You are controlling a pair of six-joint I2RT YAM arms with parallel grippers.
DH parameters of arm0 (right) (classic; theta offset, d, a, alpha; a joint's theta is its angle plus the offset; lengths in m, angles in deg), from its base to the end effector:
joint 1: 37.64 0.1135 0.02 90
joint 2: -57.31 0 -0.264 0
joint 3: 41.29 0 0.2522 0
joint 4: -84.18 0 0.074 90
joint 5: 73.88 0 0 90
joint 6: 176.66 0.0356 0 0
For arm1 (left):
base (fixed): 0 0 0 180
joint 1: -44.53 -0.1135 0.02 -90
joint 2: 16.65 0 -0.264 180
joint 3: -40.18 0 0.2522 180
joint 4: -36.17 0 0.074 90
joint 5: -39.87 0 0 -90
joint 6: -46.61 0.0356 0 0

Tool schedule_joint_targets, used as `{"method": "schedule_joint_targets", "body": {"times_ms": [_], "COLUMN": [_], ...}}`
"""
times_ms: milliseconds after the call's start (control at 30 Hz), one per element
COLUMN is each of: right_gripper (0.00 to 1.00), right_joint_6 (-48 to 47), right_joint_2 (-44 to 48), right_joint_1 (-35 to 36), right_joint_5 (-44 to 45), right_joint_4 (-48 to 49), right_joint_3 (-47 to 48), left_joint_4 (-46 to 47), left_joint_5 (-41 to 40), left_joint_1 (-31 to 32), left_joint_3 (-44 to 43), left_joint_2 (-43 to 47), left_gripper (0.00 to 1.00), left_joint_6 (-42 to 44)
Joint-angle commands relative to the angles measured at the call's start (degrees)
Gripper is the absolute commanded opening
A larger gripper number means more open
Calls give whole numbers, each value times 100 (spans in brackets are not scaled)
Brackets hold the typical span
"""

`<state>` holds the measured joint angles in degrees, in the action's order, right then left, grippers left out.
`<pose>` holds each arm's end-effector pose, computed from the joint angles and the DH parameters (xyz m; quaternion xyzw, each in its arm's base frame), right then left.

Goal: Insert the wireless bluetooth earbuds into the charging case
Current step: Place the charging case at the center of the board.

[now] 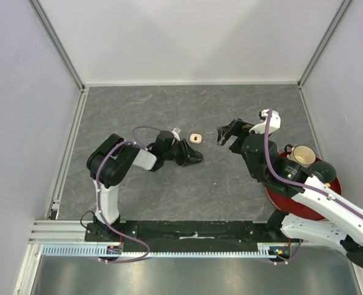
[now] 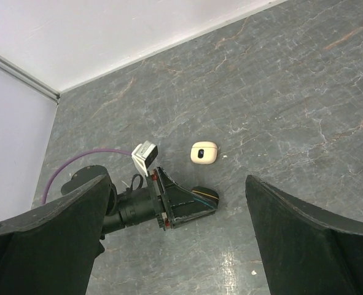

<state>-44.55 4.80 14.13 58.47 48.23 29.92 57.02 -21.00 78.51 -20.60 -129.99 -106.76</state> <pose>0.1389 0.1376 0.3741 0.1502 0.7662 0.2055 0.5901 0.2949 -0.2197 0.1004 -0.0960 0.8487 -0.4990 0.1463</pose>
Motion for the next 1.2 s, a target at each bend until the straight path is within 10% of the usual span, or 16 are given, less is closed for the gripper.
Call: {"method": "schedule_joint_targets", "body": {"times_ms": [0,600,1167], "right_gripper": [98,98,98], "right_joint_6": [-71,-106,-106], "right_joint_2": [4,-31,-198], "right_joint_1": [-44,-149,-193], "right_joint_5": [-7,-113,-297], "right_joint_4": [-83,-74,-57], "right_joint_3": [-32,-32,-23], "left_joint_4": [187,-86,-1184], "left_joint_5": [-170,-285,-697], "left_joint_1": [-5,-5,12], "left_joint_3": [167,615,1327], "left_joint_2": [-22,356,1971], "left_gripper": [25,61,69], "left_joint_6": [-360,-175,597]}}
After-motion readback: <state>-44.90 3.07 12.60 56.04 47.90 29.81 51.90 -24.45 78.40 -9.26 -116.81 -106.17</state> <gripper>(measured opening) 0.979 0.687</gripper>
